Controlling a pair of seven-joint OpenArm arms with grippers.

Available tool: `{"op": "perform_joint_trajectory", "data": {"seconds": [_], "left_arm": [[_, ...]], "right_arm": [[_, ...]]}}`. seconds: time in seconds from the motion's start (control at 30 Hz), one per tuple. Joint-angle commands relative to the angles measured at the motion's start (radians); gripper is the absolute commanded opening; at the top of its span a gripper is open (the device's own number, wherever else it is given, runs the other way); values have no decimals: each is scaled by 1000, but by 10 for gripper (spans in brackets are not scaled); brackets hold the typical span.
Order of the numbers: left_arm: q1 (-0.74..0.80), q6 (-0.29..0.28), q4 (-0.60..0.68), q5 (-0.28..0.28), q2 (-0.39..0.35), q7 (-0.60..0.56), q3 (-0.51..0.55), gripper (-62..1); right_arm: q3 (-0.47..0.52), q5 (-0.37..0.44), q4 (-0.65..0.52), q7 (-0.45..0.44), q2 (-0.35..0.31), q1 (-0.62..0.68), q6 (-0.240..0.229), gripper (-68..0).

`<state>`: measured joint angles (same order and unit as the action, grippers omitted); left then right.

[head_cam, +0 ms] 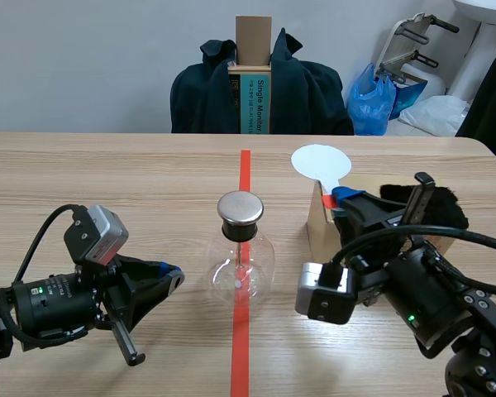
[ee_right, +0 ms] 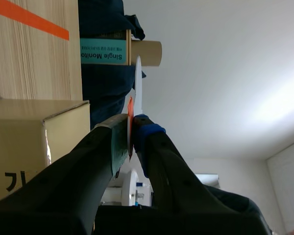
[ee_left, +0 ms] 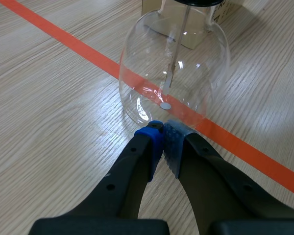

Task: Do the electroscope experiment.
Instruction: 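Move the plate toward and away from the electroscope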

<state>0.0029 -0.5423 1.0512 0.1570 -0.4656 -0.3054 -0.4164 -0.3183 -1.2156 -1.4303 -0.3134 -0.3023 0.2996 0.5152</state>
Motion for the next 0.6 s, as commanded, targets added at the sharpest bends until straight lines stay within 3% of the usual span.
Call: {"op": "perform_joint_trajectory", "data": {"seconds": [0.0,0.27,0.57], "left_arm": [[-3,2,22,6,5,-19,10,-590],[-3,2,22,6,5,-19,10,-590],[0,3,22,6,5,-20,10,-590]], "right_arm": [[5,8,-14,2,-10,-9,11,-667],[5,7,-14,-64,-10,-9,12,-667],[5,7,-14,-237,-10,-9,12,-667]]}}
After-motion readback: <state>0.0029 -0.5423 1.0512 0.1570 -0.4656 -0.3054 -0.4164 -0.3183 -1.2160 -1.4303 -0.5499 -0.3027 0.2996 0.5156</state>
